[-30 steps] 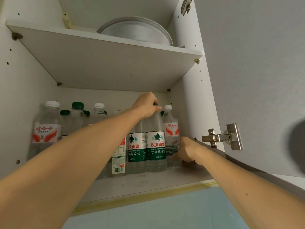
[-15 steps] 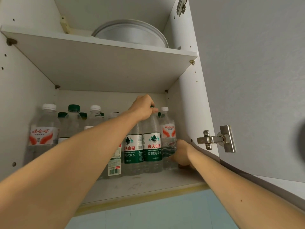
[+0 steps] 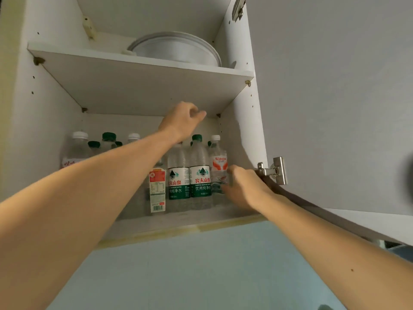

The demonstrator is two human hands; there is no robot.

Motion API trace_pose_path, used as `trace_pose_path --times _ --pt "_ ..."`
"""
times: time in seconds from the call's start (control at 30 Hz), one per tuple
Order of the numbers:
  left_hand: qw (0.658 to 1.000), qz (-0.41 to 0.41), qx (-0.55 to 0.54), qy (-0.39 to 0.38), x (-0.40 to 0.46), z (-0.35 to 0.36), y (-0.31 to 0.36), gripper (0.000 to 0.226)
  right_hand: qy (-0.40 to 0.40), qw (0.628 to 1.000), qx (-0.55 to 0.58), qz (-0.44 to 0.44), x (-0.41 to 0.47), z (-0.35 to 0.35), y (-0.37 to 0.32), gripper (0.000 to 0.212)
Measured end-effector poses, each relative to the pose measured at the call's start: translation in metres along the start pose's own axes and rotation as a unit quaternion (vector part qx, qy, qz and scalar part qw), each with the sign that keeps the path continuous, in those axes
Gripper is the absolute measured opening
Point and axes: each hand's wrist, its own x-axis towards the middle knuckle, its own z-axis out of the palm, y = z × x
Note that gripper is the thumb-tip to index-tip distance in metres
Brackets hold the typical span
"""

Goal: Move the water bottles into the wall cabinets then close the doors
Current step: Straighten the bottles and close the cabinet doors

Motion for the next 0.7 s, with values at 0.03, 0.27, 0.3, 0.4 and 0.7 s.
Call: trace_pose_path --times 0.03,0.27,0.3,0.4,0.7 --pt "0.999 0.009 -0.031 0.03 -0.009 -0.013 0.009 0.042 0.02 0.999 -0.019 -0.024 -0.017 -0.012 -0.007 0.023" --pt "0.983 0.099 -0.152 0.036 -0.097 -0.059 0.071 0.038 0.208 0.973 -0.05 -0.089 -0.128 -0.094 -0.048 0.043" --pt "0.981 0.101 -0.162 0.024 -0.108 -0.06 0.079 0.033 0.228 0.967 -0.056 -0.094 -0.141 -0.104 -0.052 0.042" --pt "0.978 0.075 -0.192 -0.02 -0.13 -0.058 0.1 0.028 0.281 0.952 -0.084 -0.089 -0.175 -0.14 -0.062 0.042" --pt "0.962 0.081 -0.203 -0.165 -0.168 -0.04 0.221 0.067 0.427 0.812 -0.394 0.053 -0.264 -0.253 -0.053 0.071"
